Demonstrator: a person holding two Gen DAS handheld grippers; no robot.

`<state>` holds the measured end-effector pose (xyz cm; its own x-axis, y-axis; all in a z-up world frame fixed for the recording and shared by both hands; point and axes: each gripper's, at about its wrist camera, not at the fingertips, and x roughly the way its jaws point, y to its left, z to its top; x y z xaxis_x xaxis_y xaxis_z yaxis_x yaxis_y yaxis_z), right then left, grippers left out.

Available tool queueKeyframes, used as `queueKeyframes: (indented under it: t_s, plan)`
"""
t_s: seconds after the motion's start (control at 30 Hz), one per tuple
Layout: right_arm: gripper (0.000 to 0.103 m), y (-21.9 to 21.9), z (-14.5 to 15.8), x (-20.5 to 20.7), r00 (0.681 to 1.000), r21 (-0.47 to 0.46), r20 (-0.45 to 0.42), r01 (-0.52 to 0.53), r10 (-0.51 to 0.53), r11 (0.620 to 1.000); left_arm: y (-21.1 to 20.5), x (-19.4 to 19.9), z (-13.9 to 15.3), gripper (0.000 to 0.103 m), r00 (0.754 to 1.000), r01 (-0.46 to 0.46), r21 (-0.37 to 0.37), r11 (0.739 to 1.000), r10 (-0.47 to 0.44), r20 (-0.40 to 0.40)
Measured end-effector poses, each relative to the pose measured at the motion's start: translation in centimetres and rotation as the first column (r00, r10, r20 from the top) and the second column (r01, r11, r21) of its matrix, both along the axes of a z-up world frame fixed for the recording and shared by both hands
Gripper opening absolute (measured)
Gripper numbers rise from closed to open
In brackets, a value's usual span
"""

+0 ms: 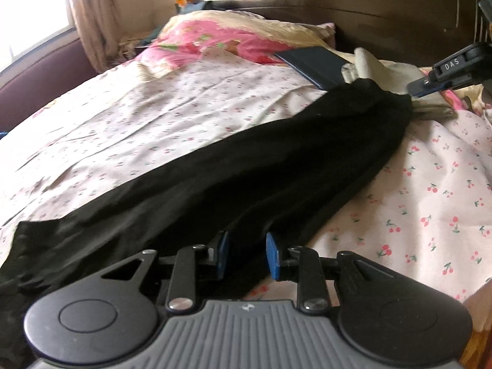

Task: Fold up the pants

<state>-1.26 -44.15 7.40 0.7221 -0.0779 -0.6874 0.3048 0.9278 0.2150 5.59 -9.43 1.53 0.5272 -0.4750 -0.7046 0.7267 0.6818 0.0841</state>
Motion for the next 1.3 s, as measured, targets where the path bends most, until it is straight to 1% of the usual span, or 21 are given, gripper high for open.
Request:
queueKeyframes:
  t_s: [0.03, 0.1, 0.17, 0.23, 0.3, 0.33, 0.37, 0.47, 0.53, 0.57, 0.63, 0.7, 0.73, 0.87, 0.9, 0.93, 1.0, 1.1, 1.17, 1.23, 1.3]
  plan:
    - [0.021, 1.7, -0.1, 1.0, 0.997, 0.03, -0.007, -0.083, 0.083, 0.996, 0.4, 0.2, -0.1, 0.042, 1.0, -0.014, 0.009, 1.0, 0.014, 0.005]
    - [0.023, 5.5, -1.1, 3.3, 0.96, 0.094, -0.013, -0.276, 0.278, 0.957, 1.3, 0.3, -0.3, 0.042, 1.0, -0.024, 0.032, 0.999, 0.024, 0.005]
    - [0.023, 10.3, -2.3, 5.3, 0.881, 0.048, -0.065, -0.465, 0.468, 0.884, 2.5, 0.0, -0.5, 0.042, 1.0, -0.007, 0.071, 0.997, 0.006, 0.011]
    - [0.024, 14.7, -3.5, 6.1, 0.776, -0.064, -0.142, -0.627, 0.614, 0.777, 3.8, -0.4, -0.8, 0.044, 1.0, 0.004, 0.106, 0.994, -0.005, 0.015]
    - [0.029, 17.8, -4.6, 6.1, 0.672, -0.147, -0.204, -0.74, 0.712, 0.656, 4.8, -0.3, -1.2, 0.045, 1.0, -0.009, 0.114, 0.993, 0.008, 0.004]
    - [0.03, 19.0, -5.1, 6.0, 0.633, -0.186, -0.225, -0.774, 0.741, 0.605, 5.1, -0.2, -1.5, 0.045, 1.0, -0.019, 0.112, 0.994, 0.02, -0.004]
    - [0.03, 20.0, -5.5, 6.1, 0.608, -0.222, -0.246, -0.793, 0.755, 0.567, 5.4, 0.0, -1.7, 0.045, 1.0, -0.027, 0.107, 0.994, 0.028, -0.011]
    - [0.028, 21.5, -6.4, 6.4, 0.554, -0.265, -0.294, -0.83, 0.779, 0.49, 5.4, 0.2, -2.0, 0.045, 1.0, -0.009, 0.108, 0.994, 0.011, -0.01]
    - [0.026, 21.8, -7.1, 7.3, 0.543, -0.259, -0.319, -0.838, 0.777, 0.479, 5.3, 0.6, -2.3, 0.045, 1.0, 0.0, 0.115, 0.993, 0.001, -0.01]
    - [0.017, 21.7, -7.2, 7.8, 0.544, -0.234, -0.316, -0.839, 0.777, 0.491, 5.4, 0.9, -2.3, 0.045, 1.0, -0.002, 0.107, 0.994, 0.004, -0.022]
    - [0.007, 20.7, -6.8, 8.6, 0.56, -0.135, -0.293, -0.827, 0.775, 0.546, 5.8, 1.6, -2.2, 0.044, 0.998, -0.007, 0.086, 0.996, 0.012, -0.062]
    - [0.007, 19.8, -6.2, 9.0, 0.576, -0.04, -0.281, -0.806, 0.768, 0.59, 6.4, 2.1, -1.9, 0.042, 0.995, -0.008, 0.065, 0.998, 0.014, -0.095]
    - [0.007, 19.4, -5.7, 8.7, 0.572, 0.002, -0.268, -0.804, 0.775, 0.595, 6.7, 2.1, -1.7, 0.041, 0.994, -0.004, 0.062, 0.998, 0.01, -0.106]
    - [0.007, 19.3, -4.7, 7.1, 0.489, 0.094, -0.27, -0.844, 0.829, 0.528, 7.1, 0.8, -1.5, 0.041, 0.987, 0.065, 0.077, 0.995, -0.053, -0.152]
    - [0.007, 19.5, -4.7, 6.8, 0.473, 0.098, -0.28, -0.851, 0.835, 0.515, 7.1, 0.5, -1.6, 0.041, 0.986, 0.075, 0.085, 0.994, -0.062, -0.153]
    - [0.008, 19.7, -4.7, 6.6, 0.471, 0.08, -0.285, -0.856, 0.835, 0.51, 7.1, 0.2, -1.5, 0.041, 0.986, 0.083, 0.095, 0.992, -0.068, -0.152]
    - [0.013, 19.9, -4.3, 6.7, 0.483, 0.014, -0.265, -0.863, 0.835, 0.504, 7.4, 0.1, -1.1, 0.041, 0.985, 0.091, 0.085, 0.992, -0.077, -0.157]
    - [0.013, 20.1, -3.6, 7.5, 0.512, -0.05, -0.217, -0.856, 0.831, 0.515, 8.1, 0.3, 0.2, 0.041, 0.991, 0.064, 0.05, 0.997, -0.058, -0.123]
    - [0.013, 20.9, -4.1, 8.4, 0.514, -0.107, -0.214, -0.858, 0.831, 0.503, 8.5, 0.8, 0.1, 0.042, 0.996, 0.021, 0.048, 0.999, -0.017, -0.091]
    - [0.013, 22.1, -5.6, 9.0, 0.513, -0.171, -0.254, -0.858, 0.82, 0.483, 8.5, 1.3, -1.0, 0.041, 0.989, 0.011, 0.049, 0.999, -0.003, -0.147]
    - [0.013, 22.7, -7.2, 9.3, 0.488, -0.104, -0.318, -0.87, 0.813, 0.482, 8.3, 0.7, -1.9, 0.041, 0.971, 0.06, 0.049, 0.997, -0.047, -0.235]
